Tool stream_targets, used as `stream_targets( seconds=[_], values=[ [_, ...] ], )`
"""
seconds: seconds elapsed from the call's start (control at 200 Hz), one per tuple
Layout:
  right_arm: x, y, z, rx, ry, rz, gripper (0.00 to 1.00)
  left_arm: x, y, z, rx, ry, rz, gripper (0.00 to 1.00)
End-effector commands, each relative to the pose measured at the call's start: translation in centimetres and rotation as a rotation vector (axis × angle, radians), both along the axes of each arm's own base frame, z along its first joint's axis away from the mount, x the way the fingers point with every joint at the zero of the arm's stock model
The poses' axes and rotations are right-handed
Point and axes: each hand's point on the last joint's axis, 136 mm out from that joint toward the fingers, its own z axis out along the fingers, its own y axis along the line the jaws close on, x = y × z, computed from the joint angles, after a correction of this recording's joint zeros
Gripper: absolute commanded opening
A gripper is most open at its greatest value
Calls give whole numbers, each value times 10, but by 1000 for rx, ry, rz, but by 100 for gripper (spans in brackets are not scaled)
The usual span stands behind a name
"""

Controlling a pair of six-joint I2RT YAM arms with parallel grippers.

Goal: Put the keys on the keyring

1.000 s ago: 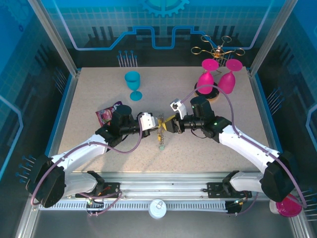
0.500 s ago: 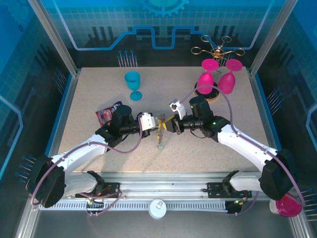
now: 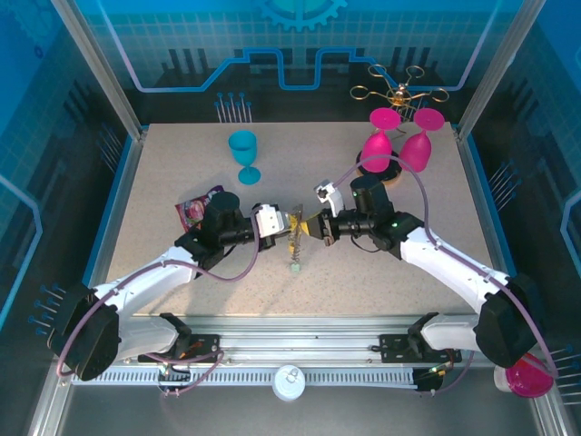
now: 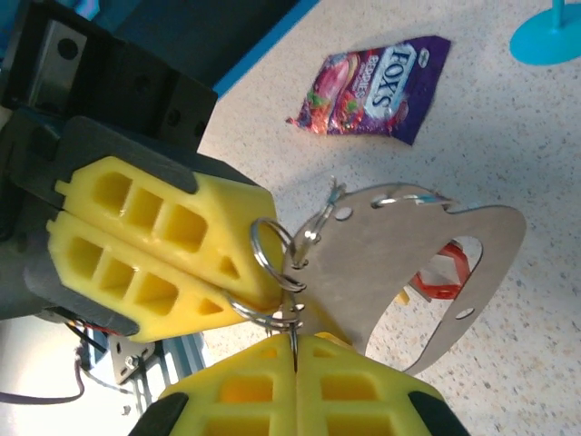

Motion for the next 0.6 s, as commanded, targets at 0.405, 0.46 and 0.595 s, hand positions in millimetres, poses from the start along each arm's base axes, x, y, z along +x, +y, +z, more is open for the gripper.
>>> stream_targets(
  seconds=[0.405, 0.46, 0.595],
  values=[
    [1, -15, 9, 103, -103, 16, 41, -16, -10, 47, -235, -47, -80, 0],
    [-1, -22, 13, 84, -222, 17, 43, -16, -10, 44, -231, -31, -81, 0],
    [-19, -25, 29, 41, -617, 138, 45, -18, -12, 42, -235, -2, -100, 0]
  ],
)
